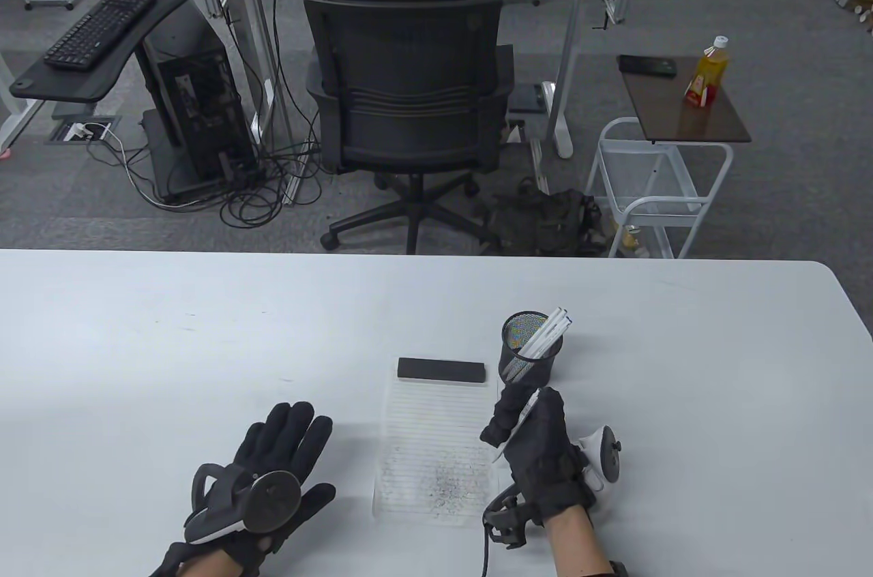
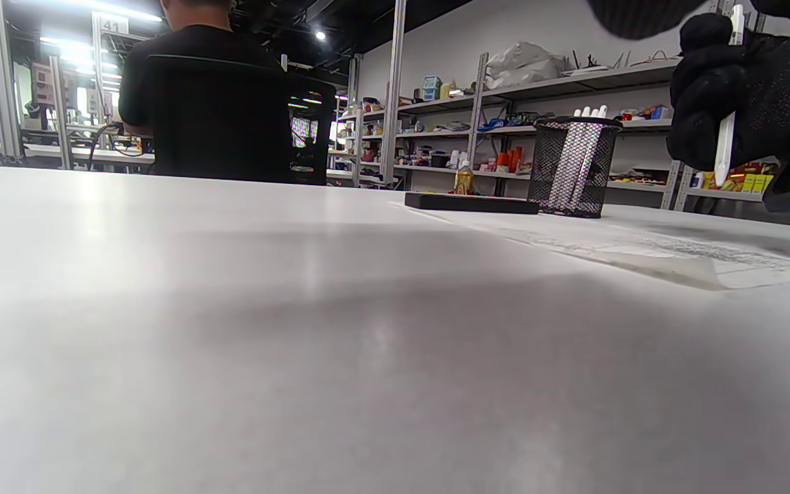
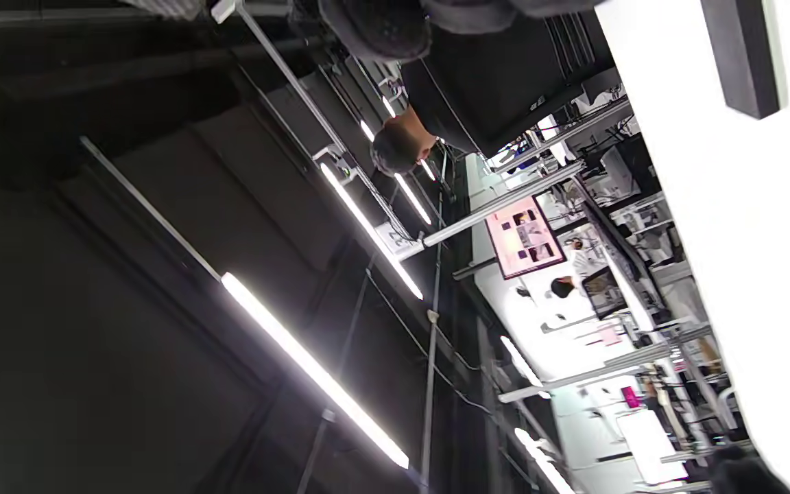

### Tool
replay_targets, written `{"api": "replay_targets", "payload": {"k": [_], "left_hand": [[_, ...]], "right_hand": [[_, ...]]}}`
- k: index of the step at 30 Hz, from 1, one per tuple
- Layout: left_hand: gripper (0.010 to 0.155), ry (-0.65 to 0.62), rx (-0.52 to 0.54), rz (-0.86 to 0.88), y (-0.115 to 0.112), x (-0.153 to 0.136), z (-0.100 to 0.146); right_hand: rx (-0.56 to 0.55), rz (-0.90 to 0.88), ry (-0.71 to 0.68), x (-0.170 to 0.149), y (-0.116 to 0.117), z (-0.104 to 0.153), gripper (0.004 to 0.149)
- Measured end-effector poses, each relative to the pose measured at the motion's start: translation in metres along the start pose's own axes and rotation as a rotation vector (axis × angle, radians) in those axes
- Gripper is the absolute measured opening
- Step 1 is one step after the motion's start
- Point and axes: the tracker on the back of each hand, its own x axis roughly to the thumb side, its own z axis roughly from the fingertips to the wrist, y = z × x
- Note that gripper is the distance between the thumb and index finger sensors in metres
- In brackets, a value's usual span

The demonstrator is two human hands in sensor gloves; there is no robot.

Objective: Press to extend mechanical pencil leads

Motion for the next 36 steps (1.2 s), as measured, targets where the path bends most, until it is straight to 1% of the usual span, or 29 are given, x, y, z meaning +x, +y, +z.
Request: {"api": "replay_targets", "payload": {"k": [3,6,9,11,13,15,18,20,21,22,23,25,28,30,31,32,35,36], "left_hand": [[0.087,-0.002,0.000,-0.001,-0.0005,0.0001,-0.0004],[0.087,0.000,0.000,-0.001,-0.0008,0.0002,-0.0002],[0.087,-0.002,-0.004,0.000,-0.0016,0.0005,-0.0007],[0.087,-0.001,-0.008,-0.004,-0.0022,0.0008,-0.0006],[0.087,0.000,-0.004,0.000,-0.0016,0.0009,-0.0004],[0.087,-0.001,-0.003,0.000,-0.0015,0.0009,-0.0007],[0.087,0.000,-0.004,-0.002,-0.0017,0.0007,-0.0005],[0.087,0.001,-0.002,0.001,-0.0019,0.0004,-0.0007],[0.087,0.000,-0.003,-0.001,-0.0019,0.0005,-0.0008],[0.087,0.000,-0.003,-0.003,-0.0019,0.0004,-0.0006],[0.087,0.001,-0.003,-0.004,-0.0019,0.0005,-0.0005],[0.087,0.000,-0.001,0.000,-0.0018,0.0007,-0.0006],[0.087,-0.002,-0.004,-0.005,-0.0026,0.0007,-0.0008],[0.087,-0.001,-0.003,-0.001,-0.0026,0.0005,-0.0006],[0.087,-0.001,-0.002,0.000,-0.0027,0.0005,-0.0007],[0.087,-0.001,-0.003,-0.001,-0.0028,0.0004,-0.0008],[0.087,0.001,-0.004,0.000,-0.0029,0.0001,-0.0005],[0.087,0.001,-0.004,0.001,-0.0030,0.0001,-0.0006]], "right_hand": [[-0.030,-0.022,-0.031,-0.0008,-0.0019,0.0000,0.065],[-0.040,-0.056,-0.056,-0.0001,-0.0020,-0.0006,0.064],[-0.079,-0.043,-0.096,0.0012,-0.0024,-0.0017,0.060],[-0.042,-0.069,-0.096,0.0004,-0.0023,-0.0029,0.060],[-0.026,-0.059,-0.093,-0.0007,-0.0023,-0.0032,0.064],[-0.043,-0.061,-0.092,-0.0013,-0.0022,-0.0031,0.066],[-0.040,-0.039,-0.095,-0.0012,-0.0036,-0.0024,0.061],[-0.085,-0.013,-0.109,-0.0011,-0.0054,-0.0025,0.059],[-0.081,-0.020,-0.107,-0.0014,-0.0054,-0.0028,0.060],[-0.042,-0.053,-0.098,-0.0016,-0.0056,-0.0027,0.063],[-0.041,-0.053,-0.103,-0.0017,-0.0057,-0.0025,0.064],[-0.088,-0.019,-0.105,-0.0015,-0.0061,-0.0022,0.064],[-0.089,0.010,-0.114,-0.0014,-0.0066,-0.0023,0.059],[-0.069,-0.030,-0.112,-0.0027,-0.0069,-0.0026,0.062],[-0.077,-0.032,-0.119,-0.0029,-0.0072,-0.0023,0.064],[-0.093,-0.023,-0.111,-0.0031,-0.0071,-0.0023,0.064],[-0.059,-0.004,-0.105,-0.0045,-0.0071,-0.0026,0.059],[-0.068,-0.008,-0.109,-0.0051,-0.0070,-0.0025,0.059]]}}
